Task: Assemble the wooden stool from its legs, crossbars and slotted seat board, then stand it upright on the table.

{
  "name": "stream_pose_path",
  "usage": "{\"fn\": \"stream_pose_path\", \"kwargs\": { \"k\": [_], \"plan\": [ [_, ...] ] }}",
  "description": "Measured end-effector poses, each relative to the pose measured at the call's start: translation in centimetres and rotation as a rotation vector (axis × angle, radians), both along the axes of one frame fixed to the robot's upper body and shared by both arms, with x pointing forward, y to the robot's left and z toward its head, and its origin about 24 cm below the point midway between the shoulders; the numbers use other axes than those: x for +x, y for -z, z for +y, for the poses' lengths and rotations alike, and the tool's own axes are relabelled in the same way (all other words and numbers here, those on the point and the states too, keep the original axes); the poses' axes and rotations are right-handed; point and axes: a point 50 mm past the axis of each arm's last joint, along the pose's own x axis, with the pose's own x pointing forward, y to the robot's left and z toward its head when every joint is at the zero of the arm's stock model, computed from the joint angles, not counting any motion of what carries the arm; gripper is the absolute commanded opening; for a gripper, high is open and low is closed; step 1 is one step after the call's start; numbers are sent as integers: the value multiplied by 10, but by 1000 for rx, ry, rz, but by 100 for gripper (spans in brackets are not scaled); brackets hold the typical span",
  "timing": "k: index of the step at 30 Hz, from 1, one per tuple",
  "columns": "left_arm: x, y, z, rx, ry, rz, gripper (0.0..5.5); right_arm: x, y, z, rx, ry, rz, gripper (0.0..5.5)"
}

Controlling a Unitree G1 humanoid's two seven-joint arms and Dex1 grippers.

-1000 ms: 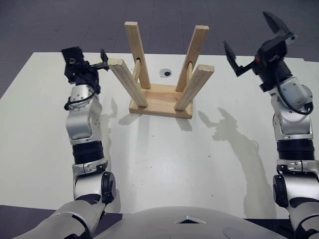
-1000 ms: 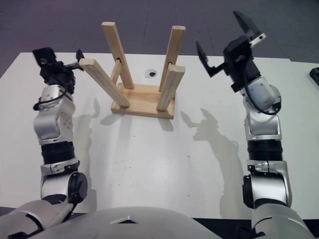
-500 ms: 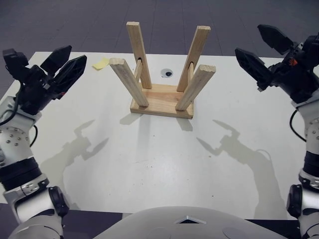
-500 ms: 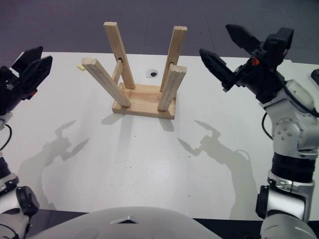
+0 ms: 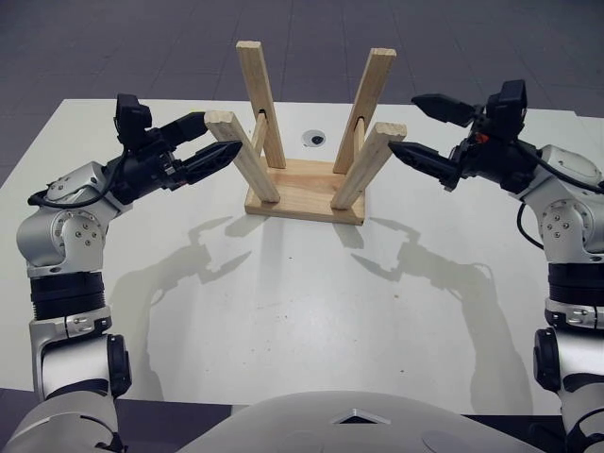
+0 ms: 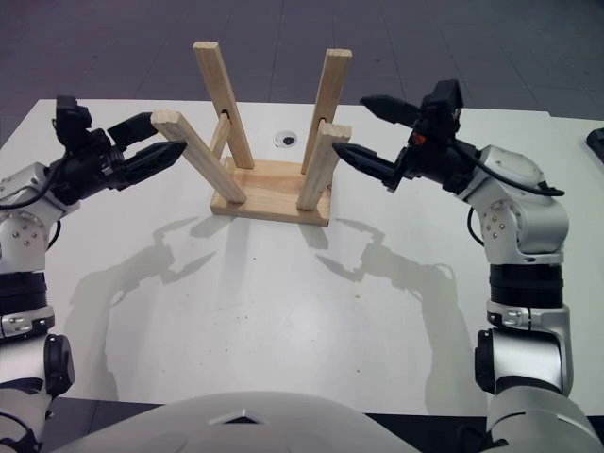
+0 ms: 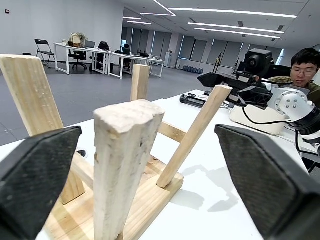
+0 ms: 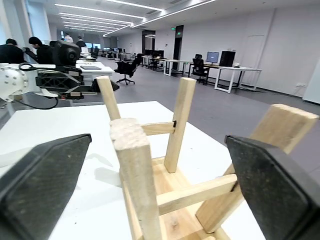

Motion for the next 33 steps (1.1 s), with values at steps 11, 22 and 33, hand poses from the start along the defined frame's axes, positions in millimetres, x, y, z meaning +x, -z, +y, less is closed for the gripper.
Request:
{"fn": "stream_pose_path", "kwargs": {
  "k": [11, 22, 33],
  "plan": [
    [3, 9, 3, -41, -3, 47, 244, 2, 11, 9, -23, -46, 32, 254],
    [-3, 3, -12, 15, 62, 92, 166, -12, -2, 16, -27, -85, 167, 143],
    [-24, -40, -15, 80, 86, 234, 161, -35, -49, 26, -58, -104, 539, 141]
  ]
}}
